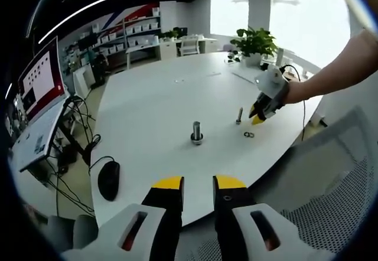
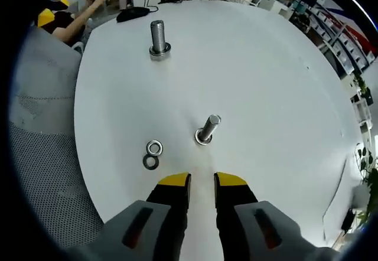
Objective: Place the washer onto the threaded stud by aligning its center hole with the stud, sliding it down to the base, and recovering from edge contact or off-axis alignment until the washer reaches the visible bottom stop.
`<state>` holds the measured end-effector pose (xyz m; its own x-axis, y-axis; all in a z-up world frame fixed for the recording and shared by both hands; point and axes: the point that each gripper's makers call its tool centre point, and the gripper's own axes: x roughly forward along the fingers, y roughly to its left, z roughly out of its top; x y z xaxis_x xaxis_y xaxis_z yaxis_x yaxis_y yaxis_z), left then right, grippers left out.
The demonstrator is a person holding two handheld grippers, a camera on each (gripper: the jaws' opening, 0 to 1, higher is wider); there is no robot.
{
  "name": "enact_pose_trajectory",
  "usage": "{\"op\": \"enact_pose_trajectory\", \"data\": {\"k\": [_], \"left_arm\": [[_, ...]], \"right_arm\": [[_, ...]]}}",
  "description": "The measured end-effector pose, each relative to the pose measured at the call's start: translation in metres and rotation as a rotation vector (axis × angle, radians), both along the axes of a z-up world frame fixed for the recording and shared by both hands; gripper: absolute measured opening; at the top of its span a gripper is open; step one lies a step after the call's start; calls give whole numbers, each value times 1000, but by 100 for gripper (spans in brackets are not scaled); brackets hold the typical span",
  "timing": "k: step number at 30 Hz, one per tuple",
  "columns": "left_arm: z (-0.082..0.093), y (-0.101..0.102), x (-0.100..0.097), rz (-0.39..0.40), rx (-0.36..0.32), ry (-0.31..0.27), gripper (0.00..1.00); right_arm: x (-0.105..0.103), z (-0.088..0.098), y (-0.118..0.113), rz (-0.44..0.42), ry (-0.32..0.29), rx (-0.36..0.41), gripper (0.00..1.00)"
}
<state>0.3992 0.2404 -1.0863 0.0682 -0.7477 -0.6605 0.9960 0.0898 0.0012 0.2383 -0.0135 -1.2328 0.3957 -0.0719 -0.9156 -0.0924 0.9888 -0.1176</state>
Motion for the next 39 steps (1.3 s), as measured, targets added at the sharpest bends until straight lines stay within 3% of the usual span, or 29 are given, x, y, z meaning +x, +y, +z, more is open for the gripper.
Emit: {"op": "enact_pose_trajectory", "data": {"k": [10,25,31,39], "left_arm": [[2,-1,0,5,-6,0,18],[0,1,3,9,4,-11,18],[-2,2,0,-1,14,-22,18],[-6,3,1,-2,35,-25,18]], "right_arm": [[-9,2,9,-8,2,21,19],[15,-1,44,-13,-62,107,21],[15,-8,49,15,-35,90,21],[15,-6,51,7,-46,103,19]]}}
